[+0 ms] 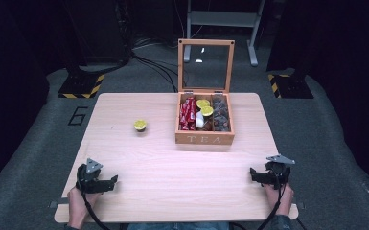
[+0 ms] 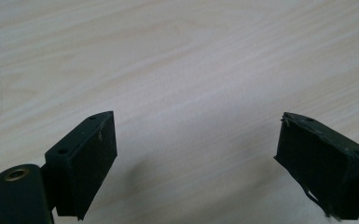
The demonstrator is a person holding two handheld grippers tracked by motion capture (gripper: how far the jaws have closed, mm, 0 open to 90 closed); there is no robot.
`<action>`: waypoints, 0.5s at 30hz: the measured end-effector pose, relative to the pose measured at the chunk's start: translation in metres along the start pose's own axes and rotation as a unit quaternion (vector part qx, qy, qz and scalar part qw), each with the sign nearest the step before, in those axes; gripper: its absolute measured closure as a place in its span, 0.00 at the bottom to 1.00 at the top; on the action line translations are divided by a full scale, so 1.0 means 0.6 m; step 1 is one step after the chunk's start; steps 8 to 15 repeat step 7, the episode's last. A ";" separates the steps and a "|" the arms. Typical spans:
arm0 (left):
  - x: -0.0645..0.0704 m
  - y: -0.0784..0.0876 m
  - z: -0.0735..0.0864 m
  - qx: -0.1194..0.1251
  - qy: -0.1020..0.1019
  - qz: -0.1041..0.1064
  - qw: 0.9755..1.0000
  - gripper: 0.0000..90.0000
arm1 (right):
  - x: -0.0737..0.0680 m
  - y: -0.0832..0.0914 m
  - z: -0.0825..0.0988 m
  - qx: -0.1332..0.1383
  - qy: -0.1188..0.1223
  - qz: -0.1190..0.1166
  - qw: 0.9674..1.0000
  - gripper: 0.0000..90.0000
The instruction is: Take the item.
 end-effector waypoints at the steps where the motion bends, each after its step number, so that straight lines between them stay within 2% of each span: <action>1: -0.001 -0.002 0.009 -0.002 0.003 -0.001 1.000 0.11 | 0.000 0.000 0.000 0.000 0.000 0.000 1.000 0.02; 6: -0.005 -0.002 0.016 0.008 0.019 0.011 1.000 0.10 | 0.000 -0.001 0.000 -0.002 -0.005 0.002 1.000 0.01; 7: -0.006 -0.003 0.018 0.014 0.029 0.016 0.999 0.10 | 0.000 -0.001 0.000 -0.002 -0.006 0.003 1.000 0.01; 15: -0.006 -0.003 0.018 0.014 0.029 0.016 0.999 0.10 | 0.000 -0.001 0.000 -0.002 -0.006 0.003 1.000 0.01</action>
Point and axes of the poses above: each handheld gripper's, and its own axes: y roughly backward along the jaws, z roughly out of its underside, x roughly to its right, the point moved 7 cm from there along -y, roughly forward along the jaws, and after that the axes turned 7 degrees about y, right-handed, at the moved point
